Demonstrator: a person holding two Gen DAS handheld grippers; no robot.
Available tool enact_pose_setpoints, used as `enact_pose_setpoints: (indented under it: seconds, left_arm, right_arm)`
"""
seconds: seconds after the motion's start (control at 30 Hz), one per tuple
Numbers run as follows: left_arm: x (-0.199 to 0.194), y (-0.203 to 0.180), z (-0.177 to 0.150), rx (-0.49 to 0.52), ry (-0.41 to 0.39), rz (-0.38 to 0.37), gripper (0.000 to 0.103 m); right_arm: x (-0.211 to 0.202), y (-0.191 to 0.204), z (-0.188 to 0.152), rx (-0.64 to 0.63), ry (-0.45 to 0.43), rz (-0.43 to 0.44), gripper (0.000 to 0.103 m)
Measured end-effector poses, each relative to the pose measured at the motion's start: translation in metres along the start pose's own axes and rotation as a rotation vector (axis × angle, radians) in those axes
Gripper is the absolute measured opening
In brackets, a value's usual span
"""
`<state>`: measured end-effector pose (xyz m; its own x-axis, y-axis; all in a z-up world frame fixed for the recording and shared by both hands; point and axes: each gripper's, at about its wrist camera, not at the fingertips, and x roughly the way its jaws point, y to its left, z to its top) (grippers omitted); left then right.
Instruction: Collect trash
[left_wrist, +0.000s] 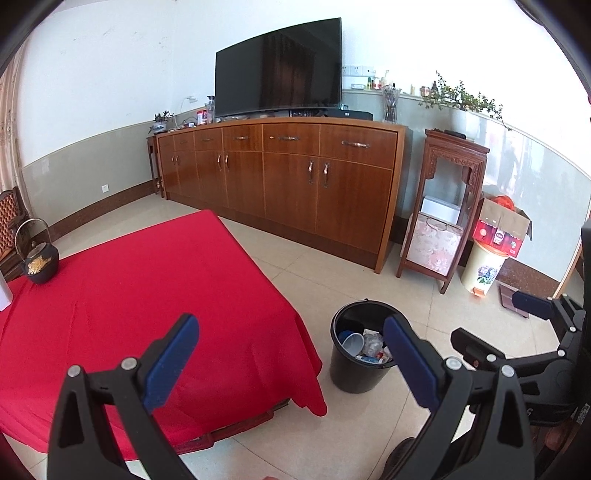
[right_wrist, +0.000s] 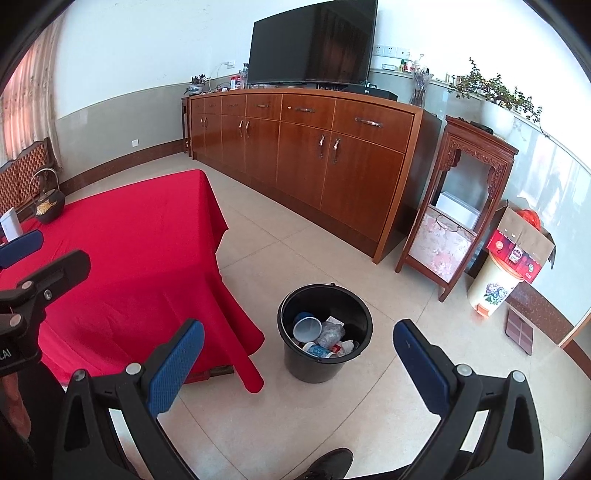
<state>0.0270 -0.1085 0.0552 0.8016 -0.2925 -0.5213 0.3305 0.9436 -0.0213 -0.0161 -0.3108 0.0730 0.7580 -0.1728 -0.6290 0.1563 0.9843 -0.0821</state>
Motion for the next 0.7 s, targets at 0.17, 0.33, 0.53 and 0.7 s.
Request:
enact_pose_setpoints:
  seconds: [0.17,0.33,0.53,0.7]
  left_arm:
    - [-0.0013,-0.0017,-0.0001,0.008,0.001,-0.007,0.101]
    - [-0.0033,0.0001,0.0001,0.007,0.001,-0.009,0.101]
    - [-0.0042,0.0013,0.0009,0.007,-0.001,-0.012,0.101]
    - [-0.0044,-0.0001,0.0018,0.006,-0.001,-0.012,0.101]
  right_arm:
    - [0.0003,-0.0022,0.0007,0.001,-0.002,-0.004,0.103]
    - [0.0006,-0.0030,0.0007,0.003,0.000,0.001,0.103]
    - [-0.0008,-0.0025,0.0015,0.000,-0.008,0.003,0.103]
    - [-0.0006,-0.0036,0.0009,0.003,-0.010,0.001,0.103]
